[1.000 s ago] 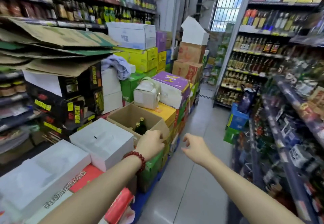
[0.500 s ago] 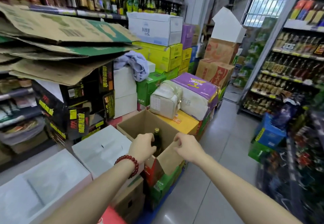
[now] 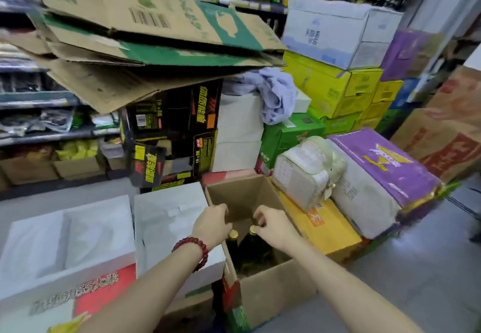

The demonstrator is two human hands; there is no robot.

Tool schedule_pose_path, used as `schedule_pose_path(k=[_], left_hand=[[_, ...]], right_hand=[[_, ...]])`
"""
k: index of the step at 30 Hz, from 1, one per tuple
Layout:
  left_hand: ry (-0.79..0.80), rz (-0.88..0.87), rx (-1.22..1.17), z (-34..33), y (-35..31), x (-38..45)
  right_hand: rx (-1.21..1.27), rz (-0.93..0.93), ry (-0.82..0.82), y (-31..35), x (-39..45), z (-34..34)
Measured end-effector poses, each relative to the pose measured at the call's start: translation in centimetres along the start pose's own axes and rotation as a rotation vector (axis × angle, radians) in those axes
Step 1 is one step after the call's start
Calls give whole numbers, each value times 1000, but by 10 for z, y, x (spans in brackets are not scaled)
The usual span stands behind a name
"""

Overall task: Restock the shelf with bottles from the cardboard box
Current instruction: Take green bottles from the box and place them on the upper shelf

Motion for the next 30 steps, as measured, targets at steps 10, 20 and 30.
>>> schedule_pose_path(k=[10,20,30], left_hand=[[-10,234,-82,-66,39,-21],[-109,238,-244,-127,66,-20],[-173,204,-218,-136,73,-21]], right_hand=[[163,-39,120,-31,36,-77],[417,-117,135,-63,41,-157],[362,-10,165,-59,52,-182]])
Point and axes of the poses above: each hand's wrist, its own x-axis towards the middle knuckle, its own z-axis out of the back of the hand, y = z × x, the point moved 6 cm from there along x, towards the middle knuckle, and after that the axes turned 14 degrees about -y, right-handed, at the moved point
